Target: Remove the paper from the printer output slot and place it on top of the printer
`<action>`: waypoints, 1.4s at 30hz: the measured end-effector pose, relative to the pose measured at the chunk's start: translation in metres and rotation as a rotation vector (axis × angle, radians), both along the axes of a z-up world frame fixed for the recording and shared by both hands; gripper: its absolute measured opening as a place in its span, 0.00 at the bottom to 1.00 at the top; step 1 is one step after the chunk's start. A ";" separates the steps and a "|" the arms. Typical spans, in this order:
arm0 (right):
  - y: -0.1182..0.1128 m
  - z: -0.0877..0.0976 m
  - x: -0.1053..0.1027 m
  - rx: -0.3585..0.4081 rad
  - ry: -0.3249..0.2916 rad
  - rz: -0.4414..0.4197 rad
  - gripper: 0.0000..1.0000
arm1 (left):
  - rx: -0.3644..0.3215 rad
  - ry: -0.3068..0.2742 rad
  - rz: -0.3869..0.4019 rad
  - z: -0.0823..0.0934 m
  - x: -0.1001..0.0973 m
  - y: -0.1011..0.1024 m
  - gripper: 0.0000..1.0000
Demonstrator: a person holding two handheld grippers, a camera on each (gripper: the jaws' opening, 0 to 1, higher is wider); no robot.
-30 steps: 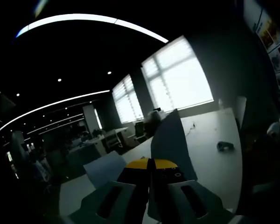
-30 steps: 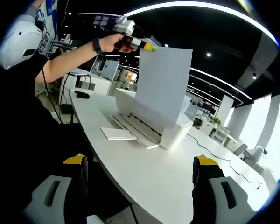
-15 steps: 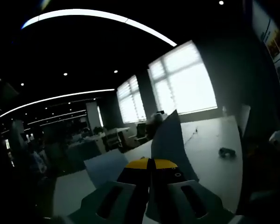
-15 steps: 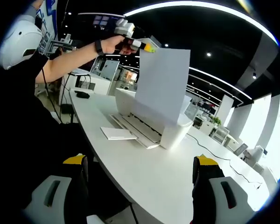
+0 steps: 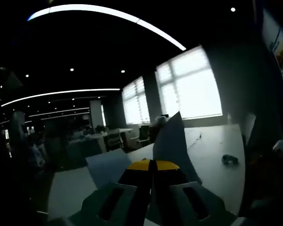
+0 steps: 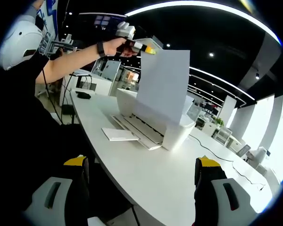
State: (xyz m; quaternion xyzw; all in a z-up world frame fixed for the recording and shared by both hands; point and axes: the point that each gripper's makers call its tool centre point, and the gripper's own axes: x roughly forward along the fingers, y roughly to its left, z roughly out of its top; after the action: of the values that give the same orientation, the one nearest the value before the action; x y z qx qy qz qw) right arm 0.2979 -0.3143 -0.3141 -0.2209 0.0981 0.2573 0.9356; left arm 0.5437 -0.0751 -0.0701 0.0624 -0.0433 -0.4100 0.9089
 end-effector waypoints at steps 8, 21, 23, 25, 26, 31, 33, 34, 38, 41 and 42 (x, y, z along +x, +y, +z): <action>0.001 0.000 0.000 0.001 0.000 0.003 0.88 | -0.053 0.041 -0.018 -0.002 0.006 0.000 0.06; 0.000 -0.002 0.000 0.001 0.002 0.001 0.88 | -0.155 0.126 -0.033 -0.009 0.021 0.006 0.05; 0.000 -0.001 0.001 0.002 0.000 0.002 0.88 | -0.157 0.142 -0.042 -0.012 0.022 0.005 0.05; -0.001 -0.002 0.001 0.001 0.003 0.000 0.88 | -0.166 0.151 -0.040 -0.014 0.024 0.007 0.05; -0.001 -0.002 0.001 0.001 0.003 0.000 0.88 | -0.180 0.158 -0.043 -0.014 0.025 0.008 0.05; 0.001 -0.001 0.001 0.000 0.002 0.002 0.88 | -0.256 0.194 -0.049 -0.013 0.029 0.014 0.05; 0.001 -0.001 0.001 -0.002 0.003 0.002 0.88 | -0.281 0.207 -0.050 -0.014 0.032 0.017 0.05; 0.001 -0.001 0.001 -0.002 0.002 0.002 0.88 | -0.290 0.212 -0.049 -0.014 0.033 0.019 0.05; 0.002 0.000 0.000 -0.002 -0.001 0.005 0.88 | -0.332 0.238 -0.048 -0.016 0.038 0.024 0.05; 0.001 0.000 0.001 -0.005 0.000 0.003 0.88 | -0.350 0.245 -0.044 -0.017 0.041 0.026 0.05; 0.001 0.000 0.001 -0.004 -0.001 0.003 0.88 | -0.360 0.249 -0.043 -0.017 0.042 0.027 0.05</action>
State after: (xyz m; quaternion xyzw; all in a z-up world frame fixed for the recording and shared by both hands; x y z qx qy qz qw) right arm 0.2989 -0.3129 -0.3141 -0.2232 0.0980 0.2584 0.9348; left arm 0.5853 -0.0484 -0.0873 -0.1531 -0.0045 -0.4196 0.8947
